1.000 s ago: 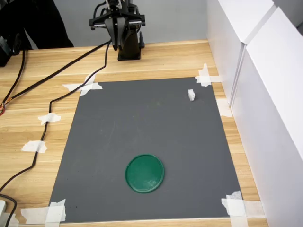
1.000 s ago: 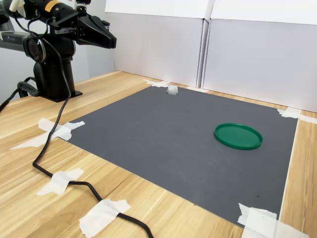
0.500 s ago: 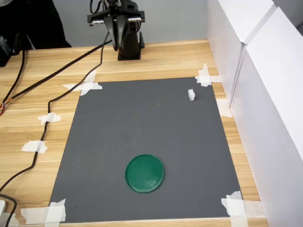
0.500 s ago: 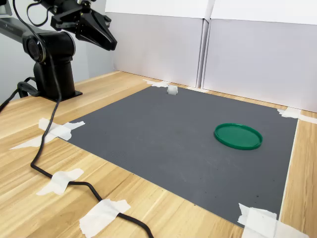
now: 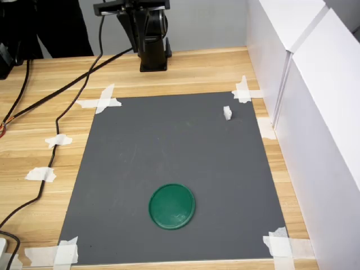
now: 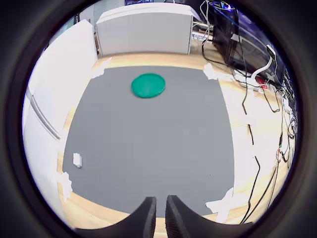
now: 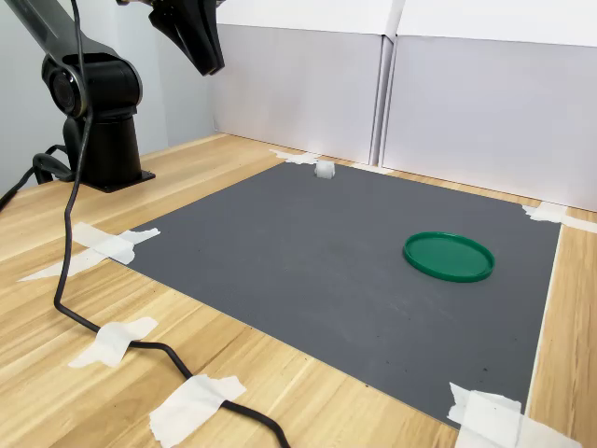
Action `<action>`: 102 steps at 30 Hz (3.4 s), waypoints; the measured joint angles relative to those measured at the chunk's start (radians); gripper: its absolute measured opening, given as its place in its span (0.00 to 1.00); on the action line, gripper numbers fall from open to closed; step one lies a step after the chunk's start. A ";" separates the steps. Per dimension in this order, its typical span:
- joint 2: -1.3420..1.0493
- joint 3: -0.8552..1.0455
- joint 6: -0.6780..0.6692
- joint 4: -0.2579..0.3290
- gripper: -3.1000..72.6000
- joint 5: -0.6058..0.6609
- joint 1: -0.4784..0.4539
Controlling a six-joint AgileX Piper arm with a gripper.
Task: Grasp a white terminal and put it on the green lid.
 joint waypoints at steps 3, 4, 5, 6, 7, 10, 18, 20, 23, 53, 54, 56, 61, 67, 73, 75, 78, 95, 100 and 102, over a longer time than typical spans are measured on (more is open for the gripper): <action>0.034 -0.011 -0.066 0.003 0.14 0.027 -0.014; 0.047 -0.011 -0.083 0.009 0.14 0.042 -0.014; 0.065 -0.011 -0.095 0.022 0.15 0.054 -0.014; 0.086 -0.011 -0.105 0.039 0.16 0.064 -0.014; 0.108 -0.011 -0.116 0.056 0.18 0.068 -0.014; 0.170 -0.011 -0.148 0.091 0.27 0.064 -0.014; 0.293 -0.011 -0.134 0.137 0.64 -0.011 -0.014; 0.306 -0.013 -0.065 0.152 0.71 -0.040 -0.014; 0.321 -0.015 0.054 0.154 0.75 -0.066 0.023; 0.827 -0.243 0.370 0.096 0.77 -0.189 0.606; 0.834 -0.244 0.370 0.094 0.77 -0.197 0.606; 0.851 -0.244 0.370 0.093 0.77 -0.214 0.606; 0.887 -0.244 0.370 0.090 0.77 -0.245 0.606; 0.917 -0.248 0.370 0.090 0.75 -0.263 0.606; 0.935 -0.248 0.370 0.090 0.75 -0.266 0.606; 0.935 -0.248 0.370 0.090 0.75 -0.265 0.606; 0.940 -0.248 0.370 0.090 0.72 -0.265 0.606; 0.959 -0.248 0.369 0.090 0.32 -0.275 0.606; 0.959 -0.248 0.359 0.090 0.18 -0.275 0.606; 0.959 -0.248 0.356 0.090 0.18 -0.277 0.606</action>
